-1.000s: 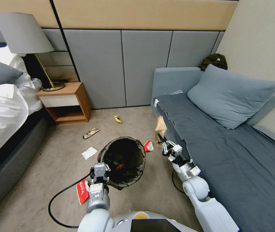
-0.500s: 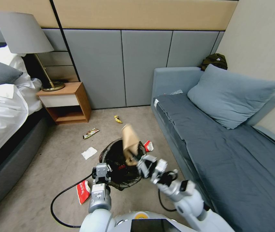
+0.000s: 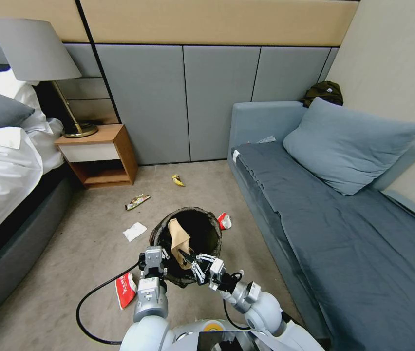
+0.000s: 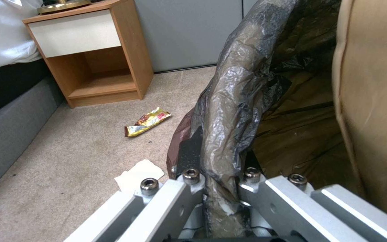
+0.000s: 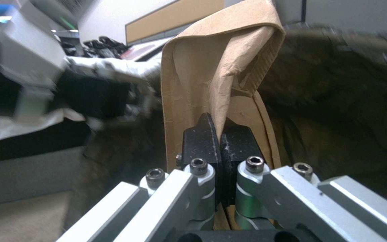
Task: Pick up the trash bin, then pick up the garbage from the floor and place it into the trash bin.
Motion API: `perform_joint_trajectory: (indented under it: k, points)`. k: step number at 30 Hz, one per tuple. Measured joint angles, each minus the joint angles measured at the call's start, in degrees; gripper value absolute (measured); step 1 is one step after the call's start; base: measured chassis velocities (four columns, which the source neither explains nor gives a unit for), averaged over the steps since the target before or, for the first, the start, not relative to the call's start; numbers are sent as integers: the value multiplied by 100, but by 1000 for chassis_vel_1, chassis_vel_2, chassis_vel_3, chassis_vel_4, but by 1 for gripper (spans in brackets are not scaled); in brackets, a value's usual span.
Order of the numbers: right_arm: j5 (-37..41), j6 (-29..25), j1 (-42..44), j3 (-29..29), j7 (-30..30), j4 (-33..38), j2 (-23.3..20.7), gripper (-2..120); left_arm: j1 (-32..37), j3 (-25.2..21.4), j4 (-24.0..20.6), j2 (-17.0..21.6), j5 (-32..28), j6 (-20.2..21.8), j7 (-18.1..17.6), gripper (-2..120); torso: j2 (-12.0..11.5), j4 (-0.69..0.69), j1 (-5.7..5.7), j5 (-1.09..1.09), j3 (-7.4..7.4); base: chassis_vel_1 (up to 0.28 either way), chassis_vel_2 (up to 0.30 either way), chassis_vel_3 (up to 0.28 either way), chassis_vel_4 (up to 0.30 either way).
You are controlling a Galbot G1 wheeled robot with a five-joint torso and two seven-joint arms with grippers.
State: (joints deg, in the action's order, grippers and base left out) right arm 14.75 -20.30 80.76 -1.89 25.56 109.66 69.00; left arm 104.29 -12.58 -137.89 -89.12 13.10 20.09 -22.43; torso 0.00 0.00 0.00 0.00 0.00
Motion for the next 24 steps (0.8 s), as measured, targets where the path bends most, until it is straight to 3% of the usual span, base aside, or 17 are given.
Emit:
perform_joint_trajectory:
  k: [7,8,12,14,16,19,24]
  points:
    - [-112,20,-52,-44,-82,-75,12,0,6,-2,-3,1,0,0,1,0,0,0,0,0,0,0,0,0,0]
    - [-129,43,-63,-58,-128,-70,10,7,10,-2,-12,1,2,0,1,0,0,0,0,0,0,0,0,0,0]
    - [-129,63,-64,-104,-123,-18,6,18,11,-1,-13,3,1,0,1,0,0,0,0,0,0,0,0,0,0]
    - [-119,89,-65,-156,-122,26,-13,31,11,0,-14,12,1,0,1,0,0,0,0,0,0,0,0,0,0]
    - [-117,90,-64,-165,-122,31,-15,32,12,0,-14,13,1,0,2,0,0,0,0,0,0,0,0,0,0]
    - [-117,92,-35,-189,-116,52,-36,47,9,4,-16,19,2,0,1,0,0,0,0,0,0,0,0,0,0]
    - [-127,92,-15,-189,-108,69,-47,60,9,9,-20,22,1,0,2,0,0,0,0,0,0,0,0,0,0]
